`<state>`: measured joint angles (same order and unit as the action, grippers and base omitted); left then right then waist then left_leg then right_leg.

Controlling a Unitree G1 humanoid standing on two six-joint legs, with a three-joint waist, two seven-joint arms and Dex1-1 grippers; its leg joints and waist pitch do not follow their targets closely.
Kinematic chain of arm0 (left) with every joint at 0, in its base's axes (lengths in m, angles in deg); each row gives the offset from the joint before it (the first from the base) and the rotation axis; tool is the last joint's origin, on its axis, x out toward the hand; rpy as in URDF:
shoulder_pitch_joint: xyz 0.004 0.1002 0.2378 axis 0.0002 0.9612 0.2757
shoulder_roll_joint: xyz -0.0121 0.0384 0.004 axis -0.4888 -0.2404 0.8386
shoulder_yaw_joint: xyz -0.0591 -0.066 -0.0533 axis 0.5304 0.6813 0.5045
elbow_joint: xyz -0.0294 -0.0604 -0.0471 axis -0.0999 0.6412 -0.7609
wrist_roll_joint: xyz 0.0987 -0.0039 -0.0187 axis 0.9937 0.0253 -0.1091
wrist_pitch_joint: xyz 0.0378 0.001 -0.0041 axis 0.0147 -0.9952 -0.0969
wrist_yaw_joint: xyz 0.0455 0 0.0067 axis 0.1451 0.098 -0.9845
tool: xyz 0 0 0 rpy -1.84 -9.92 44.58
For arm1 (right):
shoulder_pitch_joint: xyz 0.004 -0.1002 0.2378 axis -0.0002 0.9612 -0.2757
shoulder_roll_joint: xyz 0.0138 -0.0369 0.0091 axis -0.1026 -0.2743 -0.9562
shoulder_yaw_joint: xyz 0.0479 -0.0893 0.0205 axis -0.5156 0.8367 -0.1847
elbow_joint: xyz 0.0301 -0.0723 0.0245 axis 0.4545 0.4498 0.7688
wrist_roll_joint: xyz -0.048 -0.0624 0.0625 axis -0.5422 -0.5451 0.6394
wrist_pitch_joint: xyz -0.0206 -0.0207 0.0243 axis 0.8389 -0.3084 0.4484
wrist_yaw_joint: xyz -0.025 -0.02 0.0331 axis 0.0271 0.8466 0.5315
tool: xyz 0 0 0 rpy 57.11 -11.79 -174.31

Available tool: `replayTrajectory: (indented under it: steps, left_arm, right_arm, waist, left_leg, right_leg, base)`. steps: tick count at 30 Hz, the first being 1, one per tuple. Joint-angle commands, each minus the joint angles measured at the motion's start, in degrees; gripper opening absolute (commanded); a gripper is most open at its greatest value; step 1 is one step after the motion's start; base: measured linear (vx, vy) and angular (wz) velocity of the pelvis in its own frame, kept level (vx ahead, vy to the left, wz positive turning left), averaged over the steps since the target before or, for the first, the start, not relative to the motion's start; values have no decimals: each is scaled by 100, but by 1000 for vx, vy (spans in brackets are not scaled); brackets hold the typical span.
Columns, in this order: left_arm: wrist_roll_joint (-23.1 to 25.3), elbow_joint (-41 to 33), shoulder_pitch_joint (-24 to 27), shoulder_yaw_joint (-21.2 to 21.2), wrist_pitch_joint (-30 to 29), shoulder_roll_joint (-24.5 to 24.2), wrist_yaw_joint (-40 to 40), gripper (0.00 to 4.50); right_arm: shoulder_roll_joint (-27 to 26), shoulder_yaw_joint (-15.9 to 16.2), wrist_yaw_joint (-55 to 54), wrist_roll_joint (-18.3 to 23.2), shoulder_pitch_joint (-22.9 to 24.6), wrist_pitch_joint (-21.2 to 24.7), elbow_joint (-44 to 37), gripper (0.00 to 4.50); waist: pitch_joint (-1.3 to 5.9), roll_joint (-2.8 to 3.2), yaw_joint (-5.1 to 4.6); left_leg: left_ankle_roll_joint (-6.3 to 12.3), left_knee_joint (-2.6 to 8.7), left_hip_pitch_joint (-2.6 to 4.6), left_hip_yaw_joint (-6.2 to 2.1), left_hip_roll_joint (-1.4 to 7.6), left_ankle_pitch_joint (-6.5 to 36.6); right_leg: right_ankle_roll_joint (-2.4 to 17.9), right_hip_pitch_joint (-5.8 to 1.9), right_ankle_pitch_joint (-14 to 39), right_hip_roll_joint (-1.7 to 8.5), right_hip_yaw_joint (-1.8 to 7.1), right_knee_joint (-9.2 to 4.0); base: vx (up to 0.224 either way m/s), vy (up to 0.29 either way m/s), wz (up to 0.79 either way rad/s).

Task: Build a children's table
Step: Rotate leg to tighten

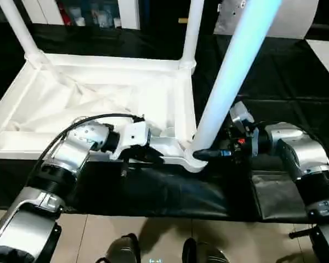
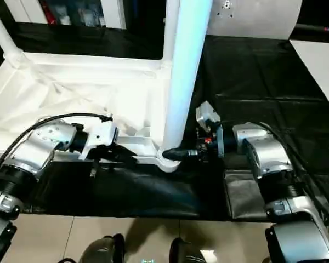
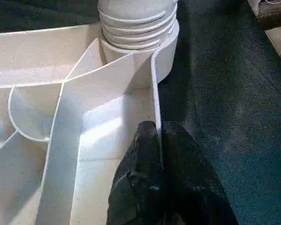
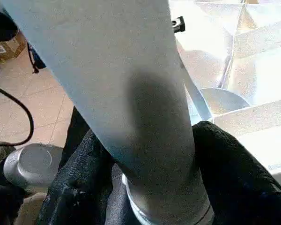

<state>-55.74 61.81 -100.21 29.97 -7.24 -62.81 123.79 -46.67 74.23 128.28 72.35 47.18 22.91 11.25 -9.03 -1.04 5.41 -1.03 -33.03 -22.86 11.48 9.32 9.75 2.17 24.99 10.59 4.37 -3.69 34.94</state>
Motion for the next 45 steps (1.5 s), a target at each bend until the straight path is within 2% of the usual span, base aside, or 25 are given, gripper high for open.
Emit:
replayTrajectory:
  steps: [1,8,11,12,13,15,17,19,21,23,25,27,29,30,32,34,36,37,39,40,41,42,43,44,45]
  left_arm:
    - [151,150,101,-282,45,57,237,0]
    - [98,47,125,-15,-580,402,-666,0]
    - [96,-106,50,115,-1482,746,-1352,0]
    - [124,-129,16,151,-1668,928,-1668,0]
    - [160,-93,-28,211,-1830,1151,-2041,0]
    - [190,-20,-79,258,-1919,1344,-2326,0]
    - [276,84,-150,297,-2021,1537,-2696,0]
    - [329,252,-296,403,-2184,1857,-3255,0]
    - [382,334,-441,518,-2376,2115,-3741,0]
    - [517,377,-542,546,-2451,2292,-4067,0]
    - [578,377,-568,542,-2448,2362,-4186,0]
    - [606,349,-569,522,-2444,2398,-4218,0]
    - [653,323,-554,485,-2411,2378,-4181,0]
    - [707,290,-506,419,-2313,2281,-4040,0]
    - [711,231,-372,334,-2051,2047,-3665,0]
    - [695,201,-312,313,-1995,1951,-3501,0]
    - [714,141,-225,258,-1810,1818,-3287,0]
    - [706,103,-142,206,-1602,1680,-3029,0]
    - [650,86,-43,164,-1445,1470,-2644,0]
    - [639,92,-37,155,-1402,1442,-2594,0]
    - [582,131,-16,110,-1168,1304,-2339,0]
    - [562,155,-17,102,-1129,1232,-2226,0]
    - [547,180,-19,77,-1000,1156,-2078,0]
    - [547,181,-19,75,-994,1152,-2070,0]
    - [568,240,-40,18,-874,1002,-1821,0]
  right_arm:
    - [30,118,321,37,23,92,7,230]
    - [-231,-6,-335,213,568,490,-655,218]
    - [-754,-30,-1830,-180,885,708,-1026,215]
    - [-1049,-51,-2493,-356,937,832,-1089,213]
    - [-1348,-71,-3027,-487,970,930,-1140,212]
    - [-1594,-114,-3440,-576,962,1037,-1151,207]
    - [-1902,-219,-4028,-675,925,1209,-1142,204]
    - [-2365,-399,-4914,-770,804,1437,-1037,202]
    - [-2775,-675,-5802,-836,641,1536,-843,202]
    - [-3058,-861,-6413,-956,533,1342,-678,202]
    - [-3121,-850,-6561,-1057,517,1155,-631,257]
    - [-3141,-836,-6637,-1144,531,944,-630,276]
    - [-3164,-929,-6683,-1148,564,885,-716,295]
    - [-3056,-959,-6551,-1152,623,817,-855,320]
    - [-2654,-973,-6033,-1039,751,796,-1133,320]
    - [-2451,-954,-5702,-957,805,789,-1249,350]
    - [-2204,-988,-5493,-952,833,717,-1287,368]
    - [-1941,-1027,-5230,-912,840,628,-1281,375]
    - [-1491,-1027,-4501,-769,858,531,-1308,386]
    - [-1433,-1023,-4412,-768,857,508,-1302,400]
    - [-1141,-994,-3967,-769,849,385,-1265,409]
    - [-964,-963,-3598,-714,850,307,-1248,414]
    - [-801,-923,-3248,-660,850,222,-1225,417]
    - [-792,-920,-3228,-656,850,217,-1224,422]
    - [-530,-859,-2599,-535,850,114,-1180,422]
  waist:
    - [394,18,-13]
    - [353,-8,11]
    - [236,-1,-38]
    - [164,10,-75]
    - [153,-16,-127]
    - [144,-2,-195]
    - [163,-17,-260]
    - [163,13,-294]
    - [156,35,-359]
    - [159,34,-392]
    - [167,41,-410]
    - [167,3,-393]
    - [170,5,-382]
    - [175,11,-381]
    - [203,7,-355]
    - [227,-1,-325]
    - [227,-28,-316]
    - [212,-27,-312]
    - [233,-55,-288]
    - [242,-46,-274]
    - [255,-42,-265]
    - [275,-53,-274]
    - [298,-62,-250]
    - [298,-62,-250]
    - [307,-64,-239]
  left_leg:
    - [713,341,174,-168,459,610]
    - [600,379,189,-173,486,804]
    - [260,477,190,-214,471,1399]
    - [-3,504,266,-266,446,2020]
    - [-179,515,283,-338,421,2341]
    - [-283,561,297,-407,408,2598]
    - [-251,610,339,-422,401,2635]
    - [-244,657,357,-414,406,2528]
    - [-323,673,379,-426,405,2769]
    - [-357,679,410,-436,403,2960]
    - [-364,722,376,-449,406,3039]
    - [-234,722,386,-420,382,2951]
    - [-153,728,370,-414,391,2802]
    - [-133,740,349,-405,398,2711]
    - [-74,740,341,-376,415,2528]
    - [124,713,302,-307,427,1976]
    - [268,677,281,-260,400,1811]
    - [306,666,299,-257,397,1884]
    - [408,633,277,-270,388,1848]
    - [458,623,297,-239,393,1718]
    - [489,612,299,-234,387,1637]
    - [556,596,243,-225,387,1408]
    - [663,561,235,-207,388,1191]
    - [663,561,235,-207,388,1191]
    - [821,511,247,-170,368,1028]
  right_leg:
    - [1639,-346,518,509,335,-349]
    - [1568,-323,772,516,351,-395]
    - [1262,-275,2098,553,367,-532]
    - [997,-226,3237,581,358,-653]
    - [725,-230,4016,630,341,-715]
    - [377,-244,4524,637,283,-800]
    - [276,-280,4341,622,251,-858]
    - [359,-254,4006,602,274,-867]
    - [401,-231,3887,593,255,-875]
    - [367,-215,3790,590,248,-893]
    - [334,-248,3581,584,230,-888]
    - [326,-218,3393,612,278,-899]
    - [368,-216,3313,629,315,-887]
    - [411,-228,3139,623,328,-868]
    - [446,-250,2784,624,349,-850]
    - [696,-293,1879,616,382,-760]
    - [821,-303,1772,625,394,-747]
    - [836,-275,2086,635,397,-776]
    - [741,-323,2510,665,397,-799]
    - [748,-286,2487,637,403,-802]
    - [776,-291,2411,630,397,-800]
    - [865,-334,2083,609,382,-740]
    - [964,-334,1681,591,372,-688]
    - [964,-334,1681,591,372,-688]
    - [1144,-321,1350,569,362,-645]
  base:
    - [0,0,0]
    - [0,0,0]
    - [0,0,0]
    - [0,0,0]
    - [0,0,0]
    - [-35,11,-8]
    - [0,0,0]
    - [0,0,0]
    - [-28,32,-5]
    - [-31,56,-7]
    - [-19,62,-8]
    - [-7,57,-2]
    - [0,0,0]
    - [0,0,0]
    - [0,0,0]
    - [0,0,0]
    - [0,0,0]
    - [0,0,0]
    - [36,-61,4]
    - [35,-64,5]
    - [41,-65,5]
    - [41,-65,5]
    - [47,-58,4]
    - [53,-53,8]
    - [53,-53,8]
